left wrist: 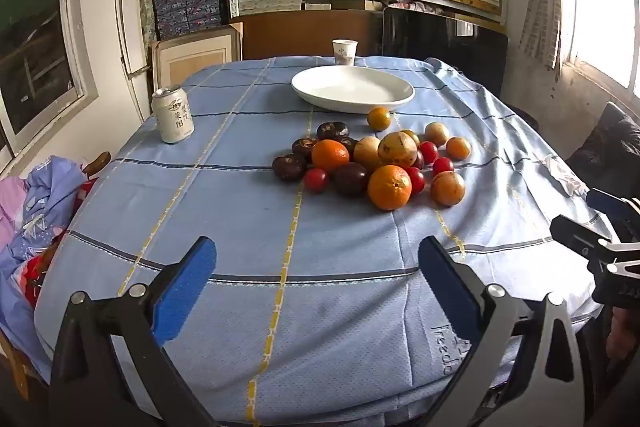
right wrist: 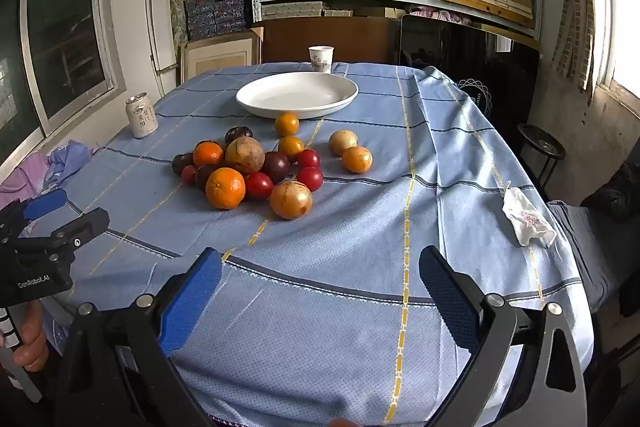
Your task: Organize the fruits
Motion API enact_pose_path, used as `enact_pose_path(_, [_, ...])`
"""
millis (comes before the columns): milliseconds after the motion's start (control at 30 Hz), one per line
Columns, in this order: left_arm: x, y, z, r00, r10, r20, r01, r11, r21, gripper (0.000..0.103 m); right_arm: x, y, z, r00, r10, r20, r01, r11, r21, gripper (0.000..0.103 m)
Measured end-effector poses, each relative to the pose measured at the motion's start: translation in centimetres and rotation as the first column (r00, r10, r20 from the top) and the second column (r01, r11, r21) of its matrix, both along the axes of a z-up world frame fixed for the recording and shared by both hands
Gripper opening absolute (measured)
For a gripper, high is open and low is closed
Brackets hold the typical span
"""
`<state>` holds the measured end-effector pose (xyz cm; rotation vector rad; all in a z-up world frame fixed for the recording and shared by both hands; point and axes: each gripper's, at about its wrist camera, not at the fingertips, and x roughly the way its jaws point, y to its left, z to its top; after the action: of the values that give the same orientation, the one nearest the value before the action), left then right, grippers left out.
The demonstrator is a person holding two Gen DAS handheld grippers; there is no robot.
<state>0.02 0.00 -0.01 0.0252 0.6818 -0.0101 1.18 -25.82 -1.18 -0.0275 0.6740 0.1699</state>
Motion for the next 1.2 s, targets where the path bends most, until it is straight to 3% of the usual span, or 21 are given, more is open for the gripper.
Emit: enact_pose_path(1200, [0.4, 0.3, -0.8, 0.999, 0.011, -0.032, -0.011, 1.0, -0.007, 0.099, 0.1, 0.1, -0.1, 1.0, 0.005, -0.021, -0.005, 1.0, -0.003, 0.099])
